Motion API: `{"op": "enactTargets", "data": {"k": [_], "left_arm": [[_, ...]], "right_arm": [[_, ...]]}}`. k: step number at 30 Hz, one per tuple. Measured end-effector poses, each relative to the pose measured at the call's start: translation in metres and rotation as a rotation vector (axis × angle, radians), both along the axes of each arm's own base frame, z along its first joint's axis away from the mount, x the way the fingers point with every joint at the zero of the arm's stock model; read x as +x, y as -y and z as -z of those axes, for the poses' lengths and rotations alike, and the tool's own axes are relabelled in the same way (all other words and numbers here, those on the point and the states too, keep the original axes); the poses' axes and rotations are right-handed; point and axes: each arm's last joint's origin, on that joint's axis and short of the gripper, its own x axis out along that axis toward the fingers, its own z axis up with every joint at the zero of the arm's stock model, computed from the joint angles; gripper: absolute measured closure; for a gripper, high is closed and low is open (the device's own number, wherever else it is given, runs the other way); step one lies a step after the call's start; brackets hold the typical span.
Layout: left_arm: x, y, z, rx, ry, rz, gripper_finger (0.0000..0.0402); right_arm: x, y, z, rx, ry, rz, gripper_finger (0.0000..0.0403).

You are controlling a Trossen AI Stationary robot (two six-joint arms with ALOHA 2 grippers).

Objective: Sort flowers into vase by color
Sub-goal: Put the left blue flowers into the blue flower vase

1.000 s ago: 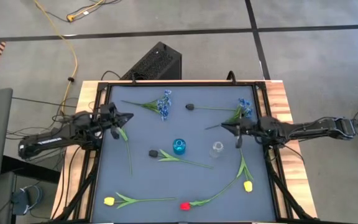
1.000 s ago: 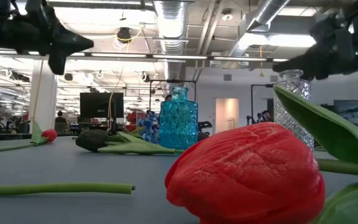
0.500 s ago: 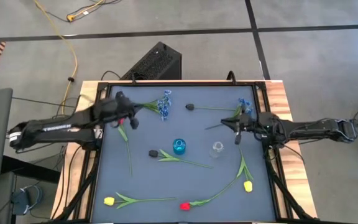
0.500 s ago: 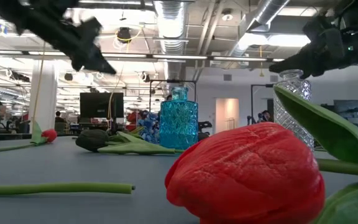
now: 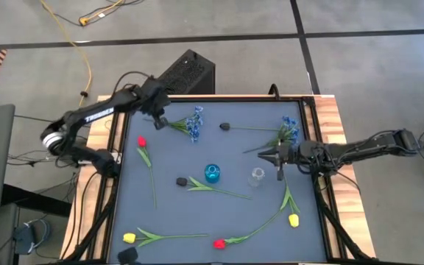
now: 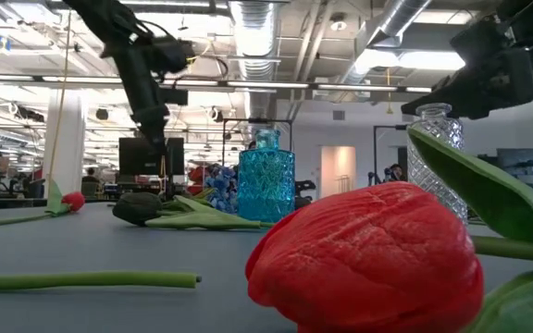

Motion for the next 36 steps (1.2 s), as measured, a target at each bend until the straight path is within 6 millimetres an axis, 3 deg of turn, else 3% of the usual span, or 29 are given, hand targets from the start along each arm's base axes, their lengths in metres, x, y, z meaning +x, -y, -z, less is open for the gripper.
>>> {"op": "enactTargets", "data": {"k": [4, 10, 15, 24, 36], "left_arm": [[0.008, -0.015, 0.014, -0.114, -0.020, 0.036, 0.0331], [0.017, -0.024, 0.041, -0.127, -0.199, 0.065, 0.0254], [0.022, -0.027, 0.066, -0.235, -0.231, 0.142, 0.0216], [0.031, -0.037, 0.095, -0.249, -0.262, 0.185, 0.0219], [0.035, -0.032, 0.103, -0.286, -0.291, 0.234, 0.0271]], "right_arm": [[0.002, -0.004, 0.001, -0.007, -0.001, -0.023, 0.0344], [0.002, -0.005, 0.000, -0.008, 0.004, -0.027, 0.0344], [0.002, -0.006, 0.000, -0.016, 0.002, -0.038, 0.0344], [0.002, -0.007, 0.000, -0.031, 0.000, -0.045, 0.0344], [0.002, -0.007, 0.000, -0.034, -0.001, -0.047, 0.0344]]}}
